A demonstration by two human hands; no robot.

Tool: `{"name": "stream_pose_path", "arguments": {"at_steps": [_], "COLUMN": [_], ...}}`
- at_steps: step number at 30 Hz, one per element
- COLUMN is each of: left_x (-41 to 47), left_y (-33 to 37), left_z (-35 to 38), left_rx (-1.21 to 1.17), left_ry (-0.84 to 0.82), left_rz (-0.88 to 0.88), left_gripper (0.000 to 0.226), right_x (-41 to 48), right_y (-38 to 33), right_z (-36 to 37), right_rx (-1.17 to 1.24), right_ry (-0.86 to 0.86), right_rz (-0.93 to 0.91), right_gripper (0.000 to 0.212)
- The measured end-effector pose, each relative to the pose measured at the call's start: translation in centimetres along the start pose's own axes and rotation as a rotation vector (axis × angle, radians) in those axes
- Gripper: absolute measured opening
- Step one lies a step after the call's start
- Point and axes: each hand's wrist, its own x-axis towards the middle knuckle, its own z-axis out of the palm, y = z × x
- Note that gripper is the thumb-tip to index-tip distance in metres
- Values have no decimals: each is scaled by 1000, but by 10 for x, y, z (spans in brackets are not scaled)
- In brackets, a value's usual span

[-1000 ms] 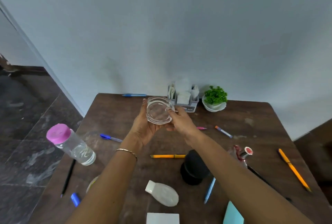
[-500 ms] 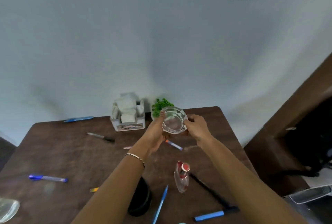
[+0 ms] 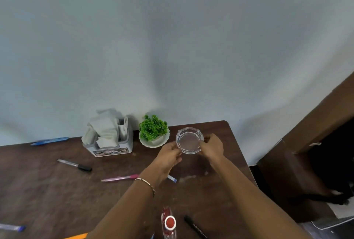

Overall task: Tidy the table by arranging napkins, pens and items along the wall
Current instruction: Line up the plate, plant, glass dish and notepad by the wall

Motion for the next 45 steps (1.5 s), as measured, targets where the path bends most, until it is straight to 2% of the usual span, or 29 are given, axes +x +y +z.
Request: {"name": "stream_pose_path", "arguments": {"at_steps": [4, 11, 16, 19, 30, 36, 41, 45], "left_x": [11, 25, 29, 31, 27, 24, 14, -12], "left_y": [3, -2, -4, -3, 5, 8, 13, 12], "left_z": [7, 7, 3, 1, -3, -2, -2, -4], "left_rx": [-2, -5, 10, 7, 56, 55, 42, 79], "left_ry": [21, 75, 42, 25, 39, 34, 31, 28], "left_rz": [22, 52, 40, 19, 3, -11, -56, -31], "left_gripper": [28, 29, 40, 38, 44, 45, 27, 34], "right_x": [22, 44, 48, 48, 48, 45, 33, 6], "right_y": [-5, -7, -7, -7, -9, -13, -20, -16], "right_z": [7, 22, 27, 29, 33, 30, 19, 6], "right_rx": [-48, -67, -108, -101, 22, 19, -69, -12], "right_ry": [-5, -21, -6, 3, -44, -66, -24, -43], "right_rz": [-44, -68, -86, -87, 24, 18, -31, -81], "right_gripper": [29, 25, 28, 28, 36, 39, 50, 50]}}
